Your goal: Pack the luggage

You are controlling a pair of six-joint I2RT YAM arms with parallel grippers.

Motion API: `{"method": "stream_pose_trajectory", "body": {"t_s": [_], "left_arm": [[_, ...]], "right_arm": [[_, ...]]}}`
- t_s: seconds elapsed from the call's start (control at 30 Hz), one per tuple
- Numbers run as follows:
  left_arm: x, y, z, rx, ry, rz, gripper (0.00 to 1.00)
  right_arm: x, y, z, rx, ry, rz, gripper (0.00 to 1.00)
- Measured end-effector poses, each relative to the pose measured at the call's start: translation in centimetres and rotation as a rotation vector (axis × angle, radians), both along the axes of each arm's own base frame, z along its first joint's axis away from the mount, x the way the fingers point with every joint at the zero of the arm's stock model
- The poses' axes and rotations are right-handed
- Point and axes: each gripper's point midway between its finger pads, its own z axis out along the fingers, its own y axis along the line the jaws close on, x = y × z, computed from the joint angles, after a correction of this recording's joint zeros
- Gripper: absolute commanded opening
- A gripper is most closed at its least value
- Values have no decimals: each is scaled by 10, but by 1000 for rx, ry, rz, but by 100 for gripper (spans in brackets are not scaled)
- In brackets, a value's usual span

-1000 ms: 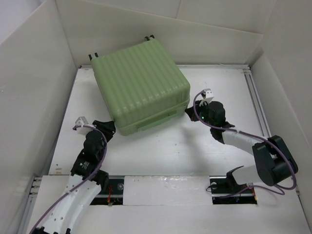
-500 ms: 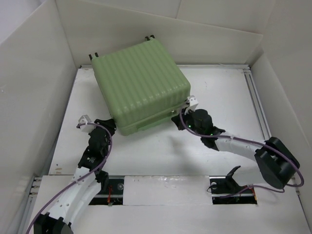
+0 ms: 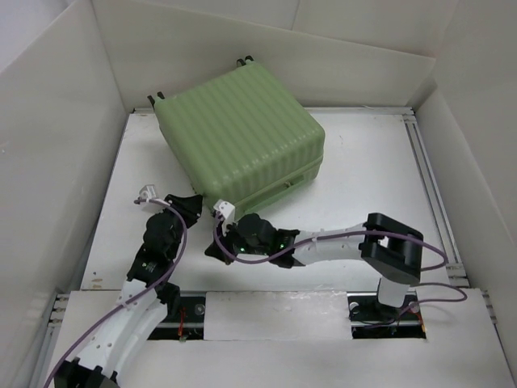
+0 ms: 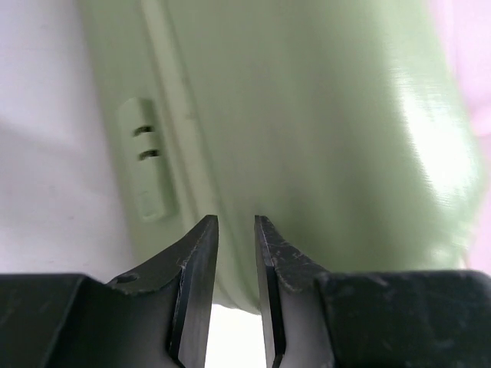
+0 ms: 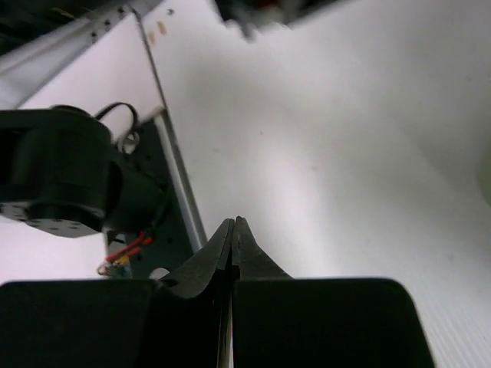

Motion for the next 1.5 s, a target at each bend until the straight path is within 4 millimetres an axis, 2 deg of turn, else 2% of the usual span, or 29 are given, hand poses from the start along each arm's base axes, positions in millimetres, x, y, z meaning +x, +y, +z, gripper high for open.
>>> {"method": "stream_pose_trajectory", "body": {"t_s": [0.07, 0.17, 0.2, 0.3, 0.37, 0.43, 0.53, 0.6, 0.73, 0.83, 1.13, 1.5], "left_arm": [[-3, -2, 13, -13, -34, -16, 22], [-5, -5, 26, -21, -65, -37, 24], [-5, -5, 26, -18, -63, -36, 26], [-4, -5, 17, -4, -30, -36, 31], [-2, -5, 12, 4, -14, -31, 35], [-1, -5, 12, 6, -11, -33, 39], [-1, -6, 11, 6, -9, -36, 40], [-1, -6, 11, 5, -9, -36, 40], [-1, -6, 11, 5, -10, -38, 41], [-1, -6, 11, 9, -11, -38, 41], [3, -7, 9, 13, -6, -38, 41], [3, -8, 9, 12, -6, -43, 41]], "right_arm": [[2, -7, -11, -31, 5, -21, 0], [16, -39, -13, -69, -16, -133, 21], [22, -52, -9, -73, -30, -179, 33], [50, -98, 16, -44, -76, -321, 46], [83, -139, 31, -14, -103, -454, 46], [122, -181, 38, 1, -127, -590, 46], [168, -233, 26, -32, -145, -735, 46], [182, -250, 12, -72, -135, -765, 46], [195, -262, -15, -135, -105, -736, 46], [200, -268, -26, -154, -92, -709, 46], [209, -260, -26, -128, -106, -598, 46], [210, -261, -23, -137, -135, -599, 43]]}}
